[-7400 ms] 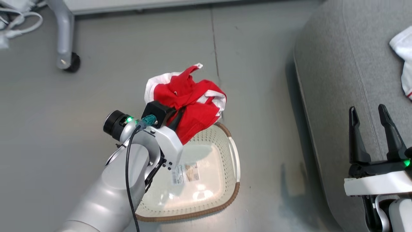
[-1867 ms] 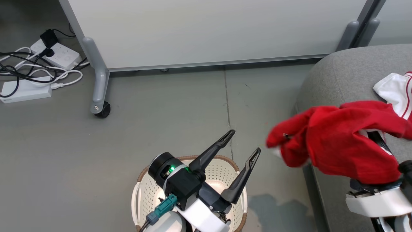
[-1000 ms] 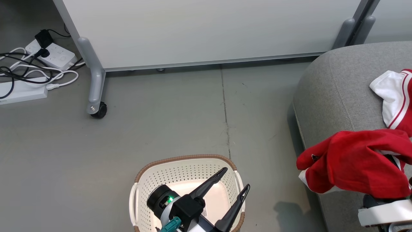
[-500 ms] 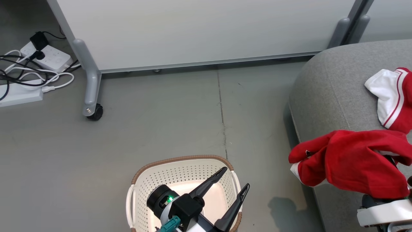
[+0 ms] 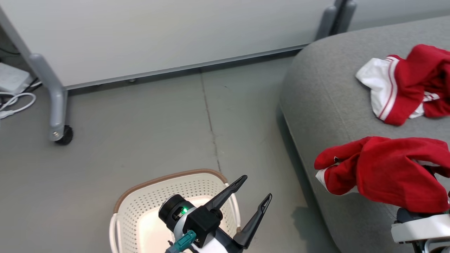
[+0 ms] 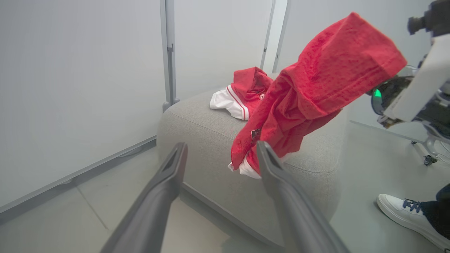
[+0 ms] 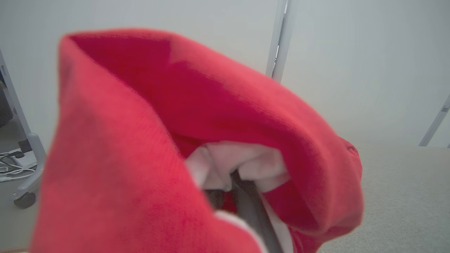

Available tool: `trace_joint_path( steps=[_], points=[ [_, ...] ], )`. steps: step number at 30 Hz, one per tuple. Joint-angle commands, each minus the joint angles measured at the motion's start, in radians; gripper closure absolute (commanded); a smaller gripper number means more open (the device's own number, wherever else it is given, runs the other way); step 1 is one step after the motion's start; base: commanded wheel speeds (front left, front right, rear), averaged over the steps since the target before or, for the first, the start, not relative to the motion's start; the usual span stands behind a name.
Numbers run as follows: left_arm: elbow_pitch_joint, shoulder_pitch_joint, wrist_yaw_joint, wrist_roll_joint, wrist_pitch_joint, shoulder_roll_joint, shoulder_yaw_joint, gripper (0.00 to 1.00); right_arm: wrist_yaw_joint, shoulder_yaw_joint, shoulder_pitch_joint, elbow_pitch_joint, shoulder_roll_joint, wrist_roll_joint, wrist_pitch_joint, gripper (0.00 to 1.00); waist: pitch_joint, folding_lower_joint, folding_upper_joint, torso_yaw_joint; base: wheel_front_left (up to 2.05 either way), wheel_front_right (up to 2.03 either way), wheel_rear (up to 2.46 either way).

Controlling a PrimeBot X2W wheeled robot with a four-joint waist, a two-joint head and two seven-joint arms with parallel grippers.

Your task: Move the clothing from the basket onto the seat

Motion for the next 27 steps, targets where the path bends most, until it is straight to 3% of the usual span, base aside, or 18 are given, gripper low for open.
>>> trace_joint_path(
  steps=[1,17,27],
  points=[
    [-0.002,-0.02,-0.001,0.003,0.0,0.007,0.006,0.0,0.0,-0.001,-0.012,-0.003,0.0,0.001,-0.002,1.0,0.015,0.0,0.0,-0.049,0.0,0.0,0.0],
    [0.012,-0.079,-0.001,0.001,0.0,0.046,-0.021,0.0,0.0,-0.009,-0.03,0.011,0.047,0.008,-0.002,1.0,0.073,0.0,0.0,-0.32,0.0,0.0,0.0],
    [0.023,-0.103,-0.001,-0.013,0.0,0.054,-0.056,0.0,0.0,-0.035,-0.005,0.009,0.076,0.004,-0.002,1.0,0.085,0.0,0.0,-0.35,0.0,0.0,0.0]
  ],
)
